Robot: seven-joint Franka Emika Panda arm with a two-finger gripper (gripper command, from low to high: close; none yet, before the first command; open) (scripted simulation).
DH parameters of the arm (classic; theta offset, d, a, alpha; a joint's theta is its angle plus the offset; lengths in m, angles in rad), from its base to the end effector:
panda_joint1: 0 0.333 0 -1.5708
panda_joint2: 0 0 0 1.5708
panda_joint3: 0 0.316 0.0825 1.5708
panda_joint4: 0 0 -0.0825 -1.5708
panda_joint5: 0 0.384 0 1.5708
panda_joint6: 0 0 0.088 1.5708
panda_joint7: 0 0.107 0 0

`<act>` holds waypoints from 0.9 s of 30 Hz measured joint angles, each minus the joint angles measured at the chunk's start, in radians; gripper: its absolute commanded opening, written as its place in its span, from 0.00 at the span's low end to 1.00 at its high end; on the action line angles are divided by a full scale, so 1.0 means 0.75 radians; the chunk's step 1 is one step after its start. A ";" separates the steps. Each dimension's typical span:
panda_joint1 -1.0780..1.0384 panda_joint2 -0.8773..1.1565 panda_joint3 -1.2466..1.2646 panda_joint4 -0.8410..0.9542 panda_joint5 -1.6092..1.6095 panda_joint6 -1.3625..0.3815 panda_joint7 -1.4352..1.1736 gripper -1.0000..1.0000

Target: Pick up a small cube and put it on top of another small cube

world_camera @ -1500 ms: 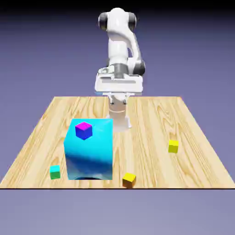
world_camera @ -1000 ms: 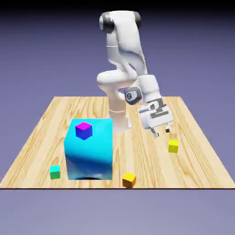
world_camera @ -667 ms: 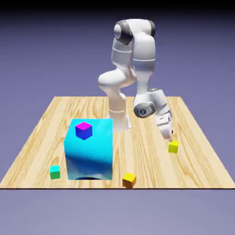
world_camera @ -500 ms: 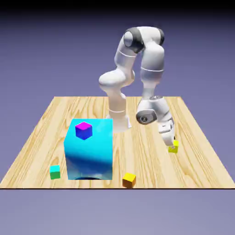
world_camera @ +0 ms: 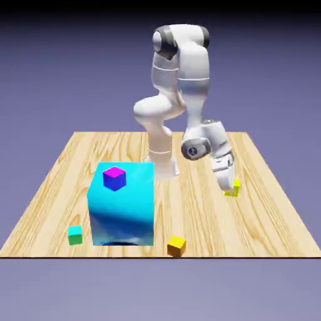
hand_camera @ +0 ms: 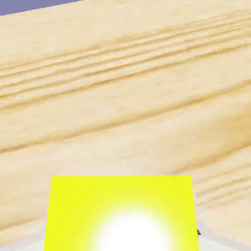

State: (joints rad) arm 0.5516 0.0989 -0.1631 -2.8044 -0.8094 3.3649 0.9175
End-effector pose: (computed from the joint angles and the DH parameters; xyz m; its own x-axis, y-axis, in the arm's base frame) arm 0.3200 0.2150 0.2202 0.8975 0.2461 0.3661 0.3269 -0.9282 -0.1775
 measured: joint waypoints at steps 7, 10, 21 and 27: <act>-0.307 -0.304 -0.051 0.085 0.357 -0.406 -0.149 0.00; -0.438 -0.434 -0.072 0.121 0.510 -0.580 -0.213 0.00; -0.844 -0.836 -0.139 0.234 0.985 -1.118 -0.413 0.00; -0.788 -0.603 -0.192 0.181 1.047 -0.832 -0.464 1.00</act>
State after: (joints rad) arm -0.0395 -0.3535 -0.3075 -2.6690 -0.0241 2.7407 0.5696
